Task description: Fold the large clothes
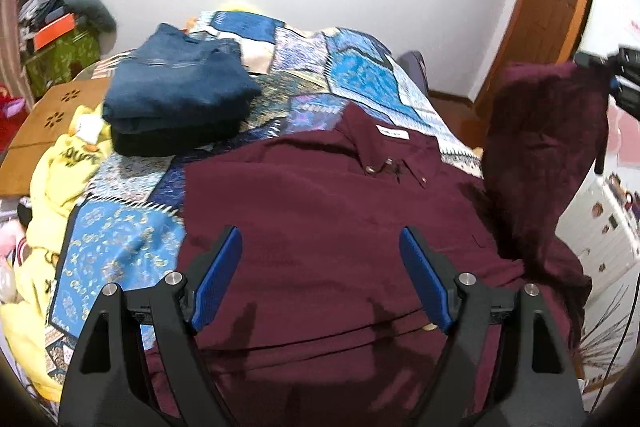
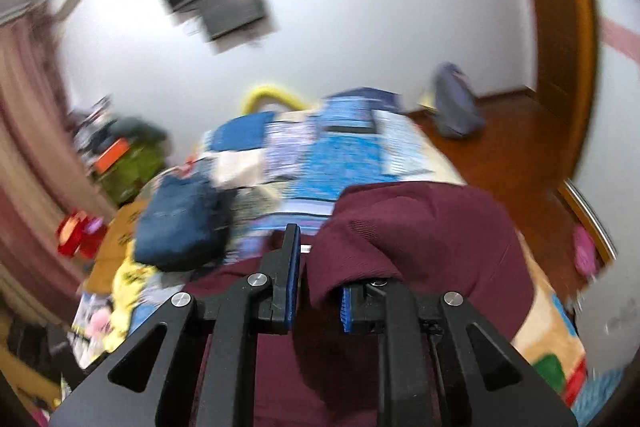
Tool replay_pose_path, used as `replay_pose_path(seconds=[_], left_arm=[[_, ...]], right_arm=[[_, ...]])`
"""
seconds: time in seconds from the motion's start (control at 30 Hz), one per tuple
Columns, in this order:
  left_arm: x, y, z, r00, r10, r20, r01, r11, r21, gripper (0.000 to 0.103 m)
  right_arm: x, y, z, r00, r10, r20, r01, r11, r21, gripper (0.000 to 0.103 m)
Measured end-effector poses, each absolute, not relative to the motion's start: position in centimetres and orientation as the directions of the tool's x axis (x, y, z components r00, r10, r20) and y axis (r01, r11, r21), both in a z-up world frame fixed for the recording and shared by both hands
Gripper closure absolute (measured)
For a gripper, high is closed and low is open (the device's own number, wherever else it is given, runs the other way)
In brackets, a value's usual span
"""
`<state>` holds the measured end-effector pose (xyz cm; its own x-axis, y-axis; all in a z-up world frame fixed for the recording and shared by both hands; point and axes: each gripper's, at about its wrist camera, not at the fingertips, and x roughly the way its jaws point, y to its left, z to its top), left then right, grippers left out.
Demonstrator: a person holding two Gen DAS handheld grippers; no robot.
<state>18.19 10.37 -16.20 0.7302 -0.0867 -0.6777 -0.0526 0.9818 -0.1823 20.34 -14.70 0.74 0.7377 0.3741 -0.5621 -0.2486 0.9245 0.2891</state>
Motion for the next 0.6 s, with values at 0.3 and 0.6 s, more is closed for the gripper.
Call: replay_pose_path(seconds=[0.3,0.6], left_arm=[[14.7,16.7,-16.7,0.733,-0.028,-0.68,-0.158,0.965,-0.211,0.023],[13.1,19.3,-18.9,0.694,0.003,-0.72,-0.23,0.948,-0.218,0.023]], right_arm=[[21.2,1.0,-6.0,0.53,0.436,-0.728,-0.484,0.86,0.162,0.088],[20.9,5.9,-16.0,0.269,0.357,-0.895,-0.548,0.821,0.163,0.076]])
